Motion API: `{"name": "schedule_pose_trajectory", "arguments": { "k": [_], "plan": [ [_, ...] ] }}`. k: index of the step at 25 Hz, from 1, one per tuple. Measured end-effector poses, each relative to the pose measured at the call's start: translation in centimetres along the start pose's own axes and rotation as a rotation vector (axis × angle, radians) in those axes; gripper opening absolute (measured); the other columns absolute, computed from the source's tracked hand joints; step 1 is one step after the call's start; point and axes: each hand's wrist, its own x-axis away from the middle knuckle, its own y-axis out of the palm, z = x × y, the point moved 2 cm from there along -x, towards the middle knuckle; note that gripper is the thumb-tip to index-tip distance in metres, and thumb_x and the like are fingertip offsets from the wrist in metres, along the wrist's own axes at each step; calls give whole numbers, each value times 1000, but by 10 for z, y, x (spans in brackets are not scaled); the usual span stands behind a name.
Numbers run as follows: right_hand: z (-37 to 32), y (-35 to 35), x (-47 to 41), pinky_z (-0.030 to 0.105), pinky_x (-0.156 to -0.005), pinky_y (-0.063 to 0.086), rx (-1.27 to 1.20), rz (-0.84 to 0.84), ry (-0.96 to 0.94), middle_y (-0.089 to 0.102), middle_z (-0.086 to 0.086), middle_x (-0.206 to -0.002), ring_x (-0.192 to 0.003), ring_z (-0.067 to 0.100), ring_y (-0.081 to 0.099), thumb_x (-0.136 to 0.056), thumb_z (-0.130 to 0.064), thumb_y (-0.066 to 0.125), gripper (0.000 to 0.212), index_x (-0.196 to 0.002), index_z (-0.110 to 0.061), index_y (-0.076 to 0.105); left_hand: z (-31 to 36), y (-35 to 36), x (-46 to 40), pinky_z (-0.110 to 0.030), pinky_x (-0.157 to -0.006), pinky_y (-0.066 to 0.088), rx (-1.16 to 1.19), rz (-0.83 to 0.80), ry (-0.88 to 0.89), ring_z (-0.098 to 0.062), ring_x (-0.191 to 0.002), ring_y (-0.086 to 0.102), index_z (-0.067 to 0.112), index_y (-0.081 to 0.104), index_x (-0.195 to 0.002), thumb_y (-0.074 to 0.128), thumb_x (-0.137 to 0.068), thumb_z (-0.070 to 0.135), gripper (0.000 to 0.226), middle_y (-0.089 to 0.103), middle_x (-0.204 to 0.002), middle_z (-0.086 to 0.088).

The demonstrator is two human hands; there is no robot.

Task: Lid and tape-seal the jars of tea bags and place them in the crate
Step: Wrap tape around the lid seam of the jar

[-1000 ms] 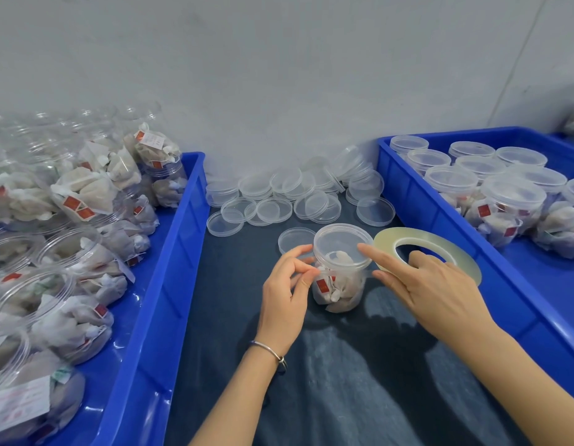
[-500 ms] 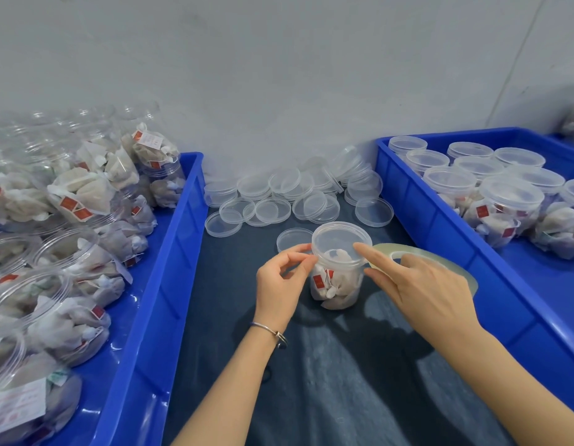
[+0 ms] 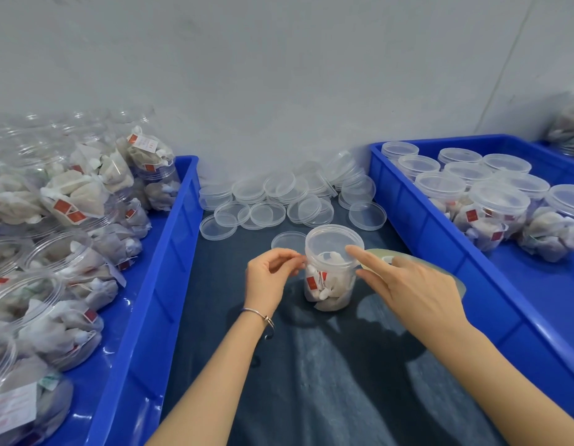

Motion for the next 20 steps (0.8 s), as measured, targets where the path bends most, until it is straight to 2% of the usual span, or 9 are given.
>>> {"name": "schedule_pose_trajectory", "arguments": {
  "k": [3, 5, 6, 9, 11, 13, 16, 18, 20],
  "plan": [
    [-1, 2, 1, 22, -38, 18, 33, -87, 24, 59, -12, -90, -66, 9, 52, -80, -62, -8, 58, -138, -64, -5, -4, 1, 19, -24, -74, 56, 31, 135, -14, -17, -80, 70, 10, 62, -91, 50, -93, -6, 20, 70, -94, -15],
    [-1, 2, 0, 21, -38, 17, 15, -118, 42, 59, -13, -91, -63, 8, 49, -80, -62, -8, 57, -137, -64, -8, -2, 9, 42, -24, -88, 52, -49, 182, 107, -12, -99, 66, 20, 61, -102, 56, -92, 3, 21, 68, -107, 1],
    [-1, 1, 0, 22, -38, 16, 10, -123, 49, 59, -13, -91, -62, 8, 46, -81, -63, -6, 56, -137, -64, -9, 0, 17, 52, -20, -96, 46, -93, 110, 137, -4, -112, 59, 23, 57, -115, 64, -88, 12, 30, 63, -119, 8],
    [-3, -4, 0, 21, -38, 15, -4, -142, 59, 57, -13, -91, -63, 8, 42, -89, -65, 7, 50, -136, -64, -10, 3, 41, 54, -17, -108, 32, -212, -179, 65, 3, -134, 32, 26, 19, -147, 83, -65, 40, 105, 33, -147, 14],
    [-5, -6, -1, 21, -39, 15, -24, -142, 68, 50, -12, -85, -64, 8, 41, -93, -63, 14, 48, -137, -65, -5, 6, 51, 39, -27, -112, 31, -293, -193, 24, -6, -138, 28, 24, 5, -148, 89, -57, 36, 124, 24, -150, 7],
    [-7, -6, -2, 23, -42, 16, -42, -162, 90, 41, -10, -78, -66, 10, 40, -94, -62, 15, 47, -138, -64, 0, 9, 58, 27, -31, -107, 39, -285, -131, 4, -13, -133, 37, 23, 9, -146, 89, -59, 29, 119, 28, -148, 2],
    [-10, -8, -4, 25, -45, 21, -80, -203, 112, 39, -10, -71, -68, 15, 43, -93, -64, 17, 55, -144, -54, -1, 11, 58, 16, -20, -89, 45, -276, -78, -8, -8, -114, 50, 30, 25, -137, 82, -56, 36, 99, 42, -137, 7],
    [-7, -8, -6, 28, -53, 33, -157, -329, 139, 52, -6, -86, -79, 18, 51, -92, -65, 23, 67, -149, -35, 4, 7, 52, 12, -28, -93, 48, -243, -101, 22, -12, -117, 51, 26, 31, -132, 85, -55, 32, 95, 47, -131, 5],
    [-1, -15, -5, 32, -73, 44, -287, -549, 161, 58, -1, -105, -95, 19, 57, -88, -69, 29, 69, -139, -22, 29, 5, 43, 13, -26, -96, 47, -255, -138, 52, -9, -120, 48, 26, 32, -132, 90, -57, 25, 95, 47, -129, 5]
  ]
}}
